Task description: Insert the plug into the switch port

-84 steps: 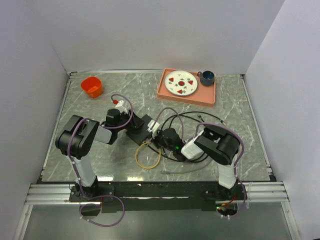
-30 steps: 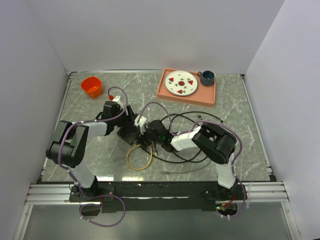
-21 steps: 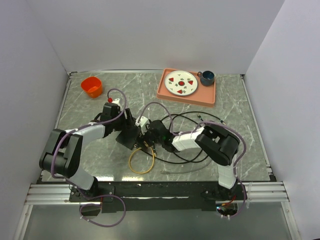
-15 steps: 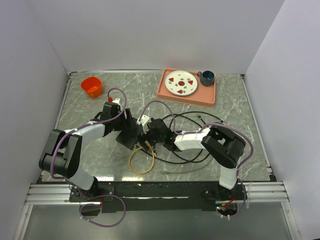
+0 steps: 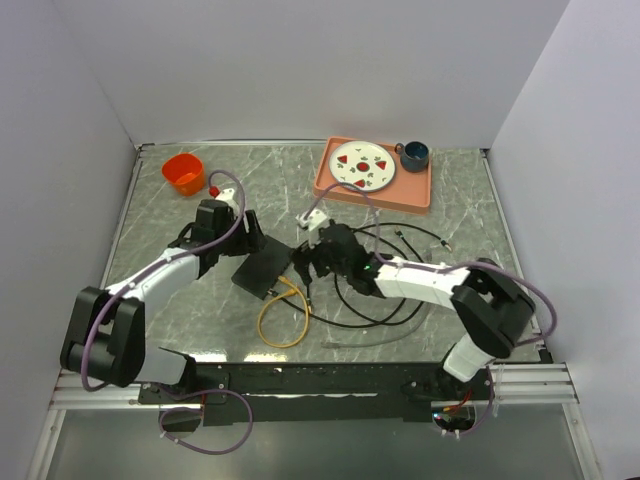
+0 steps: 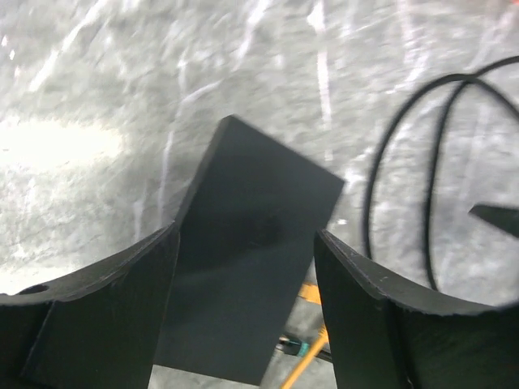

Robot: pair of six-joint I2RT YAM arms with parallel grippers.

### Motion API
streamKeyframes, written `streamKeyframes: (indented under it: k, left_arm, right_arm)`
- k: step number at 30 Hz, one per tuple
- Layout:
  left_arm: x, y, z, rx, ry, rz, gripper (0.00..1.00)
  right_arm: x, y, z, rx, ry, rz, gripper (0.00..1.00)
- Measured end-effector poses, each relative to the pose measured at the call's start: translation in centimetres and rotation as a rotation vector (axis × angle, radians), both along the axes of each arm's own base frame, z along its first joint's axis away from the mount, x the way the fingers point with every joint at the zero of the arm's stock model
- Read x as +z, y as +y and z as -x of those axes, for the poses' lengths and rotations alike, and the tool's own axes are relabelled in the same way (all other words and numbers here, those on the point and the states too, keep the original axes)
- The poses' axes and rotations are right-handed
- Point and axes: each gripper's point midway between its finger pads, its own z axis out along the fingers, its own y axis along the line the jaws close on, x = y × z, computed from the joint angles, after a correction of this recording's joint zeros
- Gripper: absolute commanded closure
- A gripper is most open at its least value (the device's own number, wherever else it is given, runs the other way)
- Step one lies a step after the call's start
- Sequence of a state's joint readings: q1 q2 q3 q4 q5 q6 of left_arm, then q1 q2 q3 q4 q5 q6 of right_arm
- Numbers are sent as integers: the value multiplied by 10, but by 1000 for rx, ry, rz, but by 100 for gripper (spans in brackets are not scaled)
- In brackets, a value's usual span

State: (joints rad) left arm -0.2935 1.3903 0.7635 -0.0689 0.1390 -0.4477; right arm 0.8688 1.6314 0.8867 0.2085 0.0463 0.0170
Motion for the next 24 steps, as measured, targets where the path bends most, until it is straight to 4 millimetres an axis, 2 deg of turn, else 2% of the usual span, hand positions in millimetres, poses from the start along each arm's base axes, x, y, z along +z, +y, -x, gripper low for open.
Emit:
streamKeyframes:
  k: [4, 7, 11, 15, 18, 21, 24]
  left_arm:
    - [21, -12, 4, -51, -59, 24, 28]
    - [30, -33, 12, -117, -88, 29, 29]
    - [42, -70, 22, -220, -109, 40, 31]
    - [50, -106, 22, -299, -123, 51, 34]
    - [37, -129, 22, -344, -93, 38, 39]
    - [7, -144, 25, -376, -23, 2, 45]
    - [-28, -151, 31, -391, 57, -45, 50]
  right_arm:
    - [22, -27, -11, -114, 6, -72, 1]
    - [32, -45, -20, -202, 38, -124, 1]
    - [30, -69, -28, -295, 101, -143, 1]
    - [20, -91, -30, -359, 171, -140, 1]
    - [19, -107, -26, -392, 190, -154, 1]
    - [24, -117, -21, -413, 198, -166, 1]
    - [31, -122, -22, -421, 189, -180, 1]
